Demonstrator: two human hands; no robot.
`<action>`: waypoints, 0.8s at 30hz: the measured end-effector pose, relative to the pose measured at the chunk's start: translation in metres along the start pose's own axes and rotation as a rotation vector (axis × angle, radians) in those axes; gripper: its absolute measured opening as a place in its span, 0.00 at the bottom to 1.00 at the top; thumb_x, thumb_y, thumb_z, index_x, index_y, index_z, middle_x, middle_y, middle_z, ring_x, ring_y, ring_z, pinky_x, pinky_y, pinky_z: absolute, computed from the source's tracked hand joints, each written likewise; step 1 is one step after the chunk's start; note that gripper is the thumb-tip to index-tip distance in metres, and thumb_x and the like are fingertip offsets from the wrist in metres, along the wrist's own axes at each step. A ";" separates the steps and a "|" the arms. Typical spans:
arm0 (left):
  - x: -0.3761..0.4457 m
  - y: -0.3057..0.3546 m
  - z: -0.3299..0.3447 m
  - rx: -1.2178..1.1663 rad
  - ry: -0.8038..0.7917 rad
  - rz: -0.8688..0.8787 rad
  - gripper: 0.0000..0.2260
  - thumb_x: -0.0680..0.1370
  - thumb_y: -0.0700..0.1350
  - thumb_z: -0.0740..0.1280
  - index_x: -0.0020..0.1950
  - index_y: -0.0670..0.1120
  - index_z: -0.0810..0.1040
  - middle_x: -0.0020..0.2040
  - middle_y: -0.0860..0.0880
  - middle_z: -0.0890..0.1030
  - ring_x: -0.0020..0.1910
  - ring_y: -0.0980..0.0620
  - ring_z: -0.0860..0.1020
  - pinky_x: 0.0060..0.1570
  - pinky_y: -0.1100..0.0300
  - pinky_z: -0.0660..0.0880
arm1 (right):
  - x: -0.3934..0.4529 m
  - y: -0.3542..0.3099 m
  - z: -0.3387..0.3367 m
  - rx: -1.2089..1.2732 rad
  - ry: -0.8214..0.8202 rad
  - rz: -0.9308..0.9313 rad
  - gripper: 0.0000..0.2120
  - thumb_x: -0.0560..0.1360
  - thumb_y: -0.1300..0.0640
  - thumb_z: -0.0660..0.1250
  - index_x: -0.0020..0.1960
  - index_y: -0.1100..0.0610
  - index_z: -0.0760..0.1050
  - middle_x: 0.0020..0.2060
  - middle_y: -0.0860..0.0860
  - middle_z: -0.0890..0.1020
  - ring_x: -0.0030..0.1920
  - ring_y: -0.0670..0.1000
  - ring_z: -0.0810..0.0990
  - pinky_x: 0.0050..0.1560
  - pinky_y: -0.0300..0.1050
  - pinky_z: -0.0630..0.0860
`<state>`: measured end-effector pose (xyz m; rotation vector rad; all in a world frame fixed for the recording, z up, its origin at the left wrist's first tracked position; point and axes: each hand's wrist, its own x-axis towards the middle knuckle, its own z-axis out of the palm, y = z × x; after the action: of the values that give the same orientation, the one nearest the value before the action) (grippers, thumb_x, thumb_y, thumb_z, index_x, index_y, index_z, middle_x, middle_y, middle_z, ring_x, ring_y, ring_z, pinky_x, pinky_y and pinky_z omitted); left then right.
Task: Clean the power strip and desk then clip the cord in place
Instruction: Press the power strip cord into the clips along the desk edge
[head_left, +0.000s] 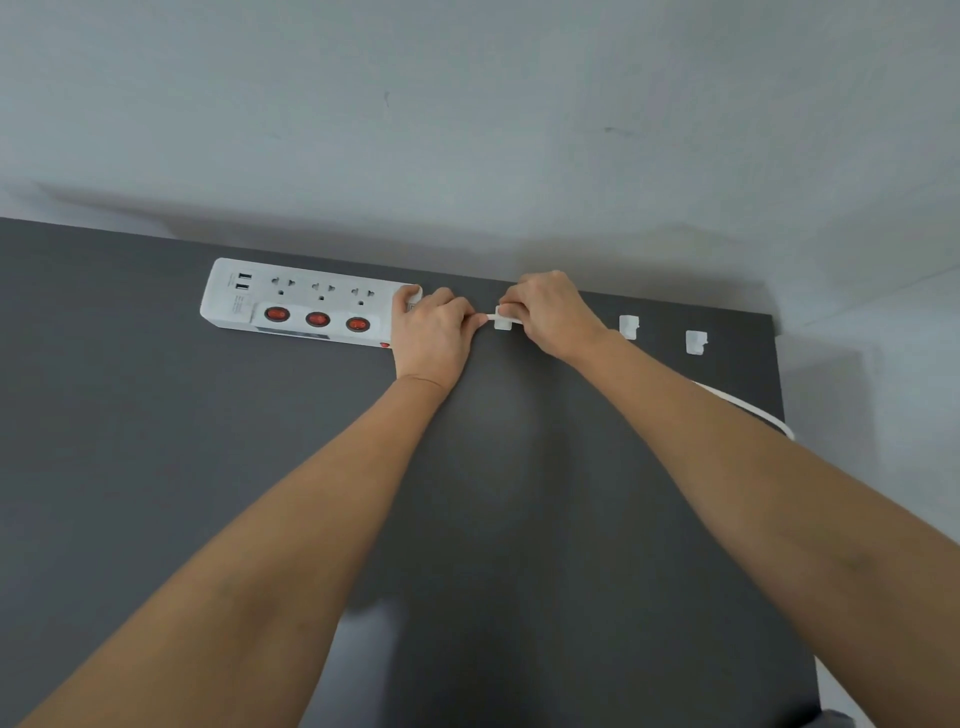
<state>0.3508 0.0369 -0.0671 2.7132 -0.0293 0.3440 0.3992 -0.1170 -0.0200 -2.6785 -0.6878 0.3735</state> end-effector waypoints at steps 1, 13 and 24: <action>0.001 0.001 0.000 0.007 -0.010 -0.015 0.12 0.75 0.51 0.67 0.36 0.45 0.82 0.33 0.47 0.79 0.32 0.45 0.76 0.59 0.55 0.57 | 0.000 0.001 0.001 0.002 -0.003 0.004 0.11 0.77 0.61 0.63 0.43 0.64 0.82 0.35 0.60 0.82 0.37 0.60 0.78 0.41 0.50 0.73; 0.004 0.007 -0.004 -0.011 -0.005 0.056 0.11 0.75 0.52 0.67 0.55 0.49 0.80 0.52 0.50 0.80 0.55 0.46 0.76 0.71 0.43 0.41 | -0.029 0.028 -0.004 0.075 0.207 0.127 0.11 0.78 0.56 0.63 0.55 0.60 0.80 0.45 0.60 0.82 0.48 0.62 0.78 0.49 0.52 0.74; 0.020 0.050 0.020 -0.402 -0.298 0.073 0.05 0.72 0.43 0.71 0.45 0.44 0.85 0.44 0.43 0.82 0.47 0.41 0.76 0.51 0.45 0.72 | -0.037 0.058 -0.014 0.109 0.120 0.079 0.06 0.73 0.61 0.67 0.45 0.61 0.83 0.36 0.60 0.82 0.37 0.59 0.79 0.41 0.46 0.71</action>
<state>0.3713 -0.0164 -0.0607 2.3420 -0.2536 -0.0474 0.3965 -0.1873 -0.0241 -2.6053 -0.5128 0.2603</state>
